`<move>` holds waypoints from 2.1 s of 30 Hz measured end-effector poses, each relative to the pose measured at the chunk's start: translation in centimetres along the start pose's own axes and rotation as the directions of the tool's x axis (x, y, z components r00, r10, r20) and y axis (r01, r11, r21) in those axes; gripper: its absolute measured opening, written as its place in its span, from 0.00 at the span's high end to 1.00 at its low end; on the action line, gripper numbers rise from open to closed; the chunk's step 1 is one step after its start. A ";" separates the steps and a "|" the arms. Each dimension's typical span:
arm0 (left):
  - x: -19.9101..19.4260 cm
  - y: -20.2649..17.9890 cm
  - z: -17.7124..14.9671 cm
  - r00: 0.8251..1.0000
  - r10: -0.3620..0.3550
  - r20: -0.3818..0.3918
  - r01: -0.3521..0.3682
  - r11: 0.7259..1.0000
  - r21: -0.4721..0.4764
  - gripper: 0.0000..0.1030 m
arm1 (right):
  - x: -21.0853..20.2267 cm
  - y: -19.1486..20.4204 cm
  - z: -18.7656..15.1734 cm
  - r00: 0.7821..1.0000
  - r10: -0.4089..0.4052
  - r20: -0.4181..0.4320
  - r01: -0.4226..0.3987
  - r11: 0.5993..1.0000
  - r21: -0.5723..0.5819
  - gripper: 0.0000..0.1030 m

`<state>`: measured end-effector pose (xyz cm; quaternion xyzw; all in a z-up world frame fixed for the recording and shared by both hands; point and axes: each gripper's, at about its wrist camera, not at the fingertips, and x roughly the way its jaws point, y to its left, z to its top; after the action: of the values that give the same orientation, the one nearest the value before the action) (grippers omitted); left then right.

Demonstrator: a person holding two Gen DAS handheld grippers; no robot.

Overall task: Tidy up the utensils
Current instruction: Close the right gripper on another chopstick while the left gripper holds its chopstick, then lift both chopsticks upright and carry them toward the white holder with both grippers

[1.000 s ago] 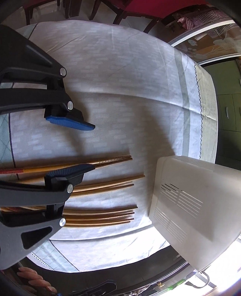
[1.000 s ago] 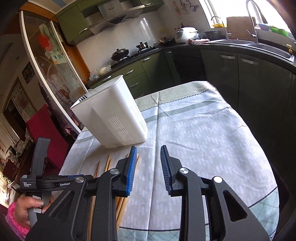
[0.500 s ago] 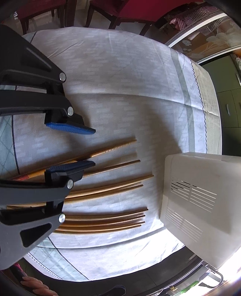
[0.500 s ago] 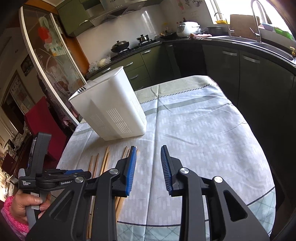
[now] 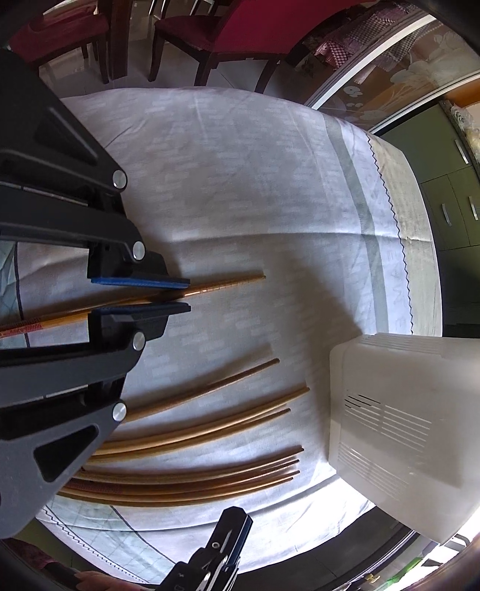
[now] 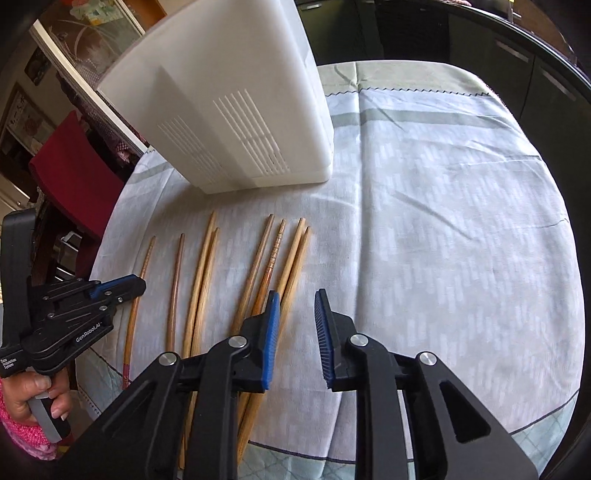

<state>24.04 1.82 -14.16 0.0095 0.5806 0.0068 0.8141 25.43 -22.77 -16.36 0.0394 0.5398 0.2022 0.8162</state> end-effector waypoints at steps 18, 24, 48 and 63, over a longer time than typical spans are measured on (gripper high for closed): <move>-0.2 0.1 -0.6 0.999 -0.021 0.034 0.020 0.999 0.033 0.92 | 2.1 3.3 0.4 0.992 -0.115 -0.059 0.111 0.992 -0.064 0.85; -0.2 0.2 -0.5 0.999 -0.028 0.024 0.027 0.999 0.036 0.92 | 2.1 3.3 1.0 0.983 -0.170 -0.062 0.165 0.983 -0.082 0.85; 0.2 -0.7 0.2 0.999 0.002 -0.038 0.000 0.999 0.054 0.92 | 3.1 3.9 1.5 0.987 -0.135 -0.087 0.129 0.989 -0.075 0.93; -5.3 1.8 1.1 0.989 -0.075 0.129 0.078 0.997 -0.016 0.94 | -7.1 2.0 1.9 0.983 -0.003 0.185 0.004 1.000 -0.001 0.93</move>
<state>23.39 3.48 -8.77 -0.0209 0.5270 -0.0191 0.8494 24.20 -23.33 -8.88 0.0563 0.4614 0.1967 0.8633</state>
